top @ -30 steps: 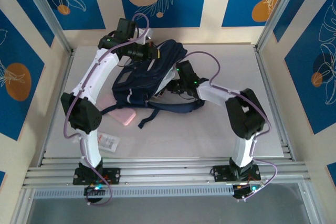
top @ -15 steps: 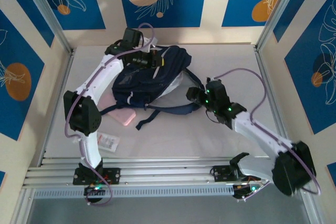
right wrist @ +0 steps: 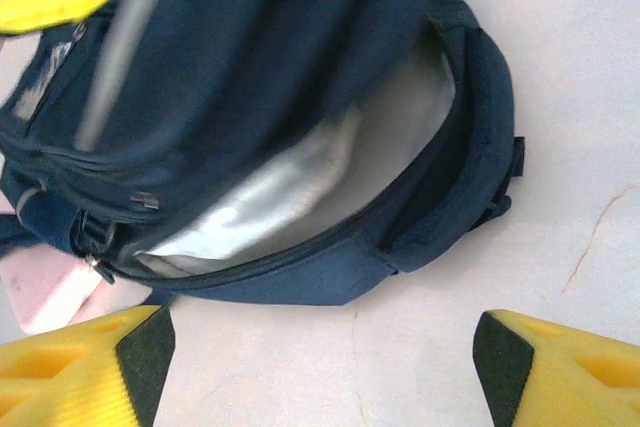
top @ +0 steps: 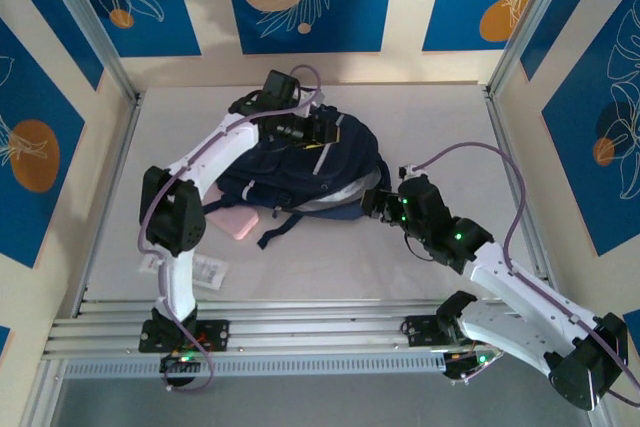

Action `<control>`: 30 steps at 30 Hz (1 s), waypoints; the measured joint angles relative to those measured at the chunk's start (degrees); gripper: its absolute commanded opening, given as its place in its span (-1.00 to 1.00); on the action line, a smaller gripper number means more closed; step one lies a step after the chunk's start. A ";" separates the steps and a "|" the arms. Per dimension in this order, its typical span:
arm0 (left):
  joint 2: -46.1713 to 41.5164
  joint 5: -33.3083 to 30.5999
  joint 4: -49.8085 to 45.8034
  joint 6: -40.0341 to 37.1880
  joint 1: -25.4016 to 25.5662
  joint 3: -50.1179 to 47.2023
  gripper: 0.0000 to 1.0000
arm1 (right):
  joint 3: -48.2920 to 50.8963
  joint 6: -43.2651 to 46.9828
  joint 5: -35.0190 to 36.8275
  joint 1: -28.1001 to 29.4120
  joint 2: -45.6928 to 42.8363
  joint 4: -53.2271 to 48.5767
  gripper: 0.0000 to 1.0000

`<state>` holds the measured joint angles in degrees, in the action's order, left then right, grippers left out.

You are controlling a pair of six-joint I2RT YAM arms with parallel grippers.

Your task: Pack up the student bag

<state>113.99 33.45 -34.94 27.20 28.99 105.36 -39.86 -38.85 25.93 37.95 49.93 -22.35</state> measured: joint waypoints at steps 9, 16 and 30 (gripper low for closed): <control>-21.24 -8.04 -1.57 1.03 -1.95 -11.21 0.58 | -4.22 8.68 -4.28 8.11 7.72 2.54 0.60; -48.04 -23.37 -8.20 11.65 -9.53 -31.71 1.00 | -7.63 12.52 -6.32 13.99 15.32 3.96 0.60; -59.17 -34.12 -31.89 32.22 -26.56 -62.51 1.00 | -8.04 12.87 -5.35 15.82 21.38 4.76 0.62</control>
<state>54.83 -0.67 -66.83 59.42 2.44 42.85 -47.90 -25.98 20.58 53.78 71.31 -17.58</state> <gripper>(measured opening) 0.998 0.810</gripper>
